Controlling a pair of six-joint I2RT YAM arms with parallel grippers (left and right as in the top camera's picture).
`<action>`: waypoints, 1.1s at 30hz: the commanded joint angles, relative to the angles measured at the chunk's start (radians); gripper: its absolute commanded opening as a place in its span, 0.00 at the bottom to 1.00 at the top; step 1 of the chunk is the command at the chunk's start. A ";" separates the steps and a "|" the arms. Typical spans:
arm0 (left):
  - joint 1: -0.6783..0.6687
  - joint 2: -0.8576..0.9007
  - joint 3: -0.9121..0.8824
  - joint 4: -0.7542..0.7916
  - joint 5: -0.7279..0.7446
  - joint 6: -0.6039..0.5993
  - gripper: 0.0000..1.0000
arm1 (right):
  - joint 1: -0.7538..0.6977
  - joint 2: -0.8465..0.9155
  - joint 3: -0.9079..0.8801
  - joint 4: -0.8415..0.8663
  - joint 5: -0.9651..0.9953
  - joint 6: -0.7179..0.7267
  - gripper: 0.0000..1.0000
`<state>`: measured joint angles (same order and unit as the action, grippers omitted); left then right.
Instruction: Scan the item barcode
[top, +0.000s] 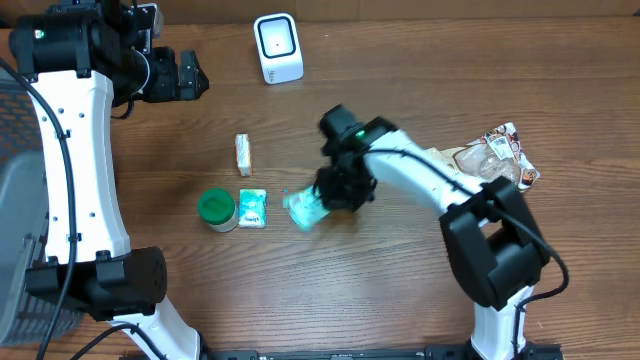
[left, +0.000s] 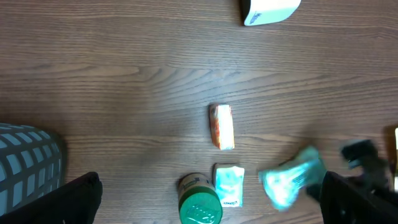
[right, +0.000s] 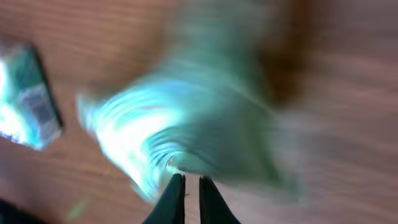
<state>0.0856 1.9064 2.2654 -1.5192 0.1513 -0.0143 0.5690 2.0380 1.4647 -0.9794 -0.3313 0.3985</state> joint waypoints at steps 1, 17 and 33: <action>-0.001 -0.022 0.012 0.002 -0.005 0.026 1.00 | -0.045 0.002 0.007 0.001 -0.016 -0.068 0.06; -0.001 -0.022 0.012 0.002 -0.005 0.026 0.99 | -0.165 -0.031 0.060 -0.063 0.085 -0.189 0.27; -0.001 -0.022 0.012 0.002 -0.005 0.026 0.99 | -0.140 -0.004 0.006 0.216 0.092 -0.212 0.22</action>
<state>0.0856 1.9064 2.2654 -1.5192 0.1513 -0.0143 0.4084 2.0357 1.4769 -0.7700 -0.2428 0.1894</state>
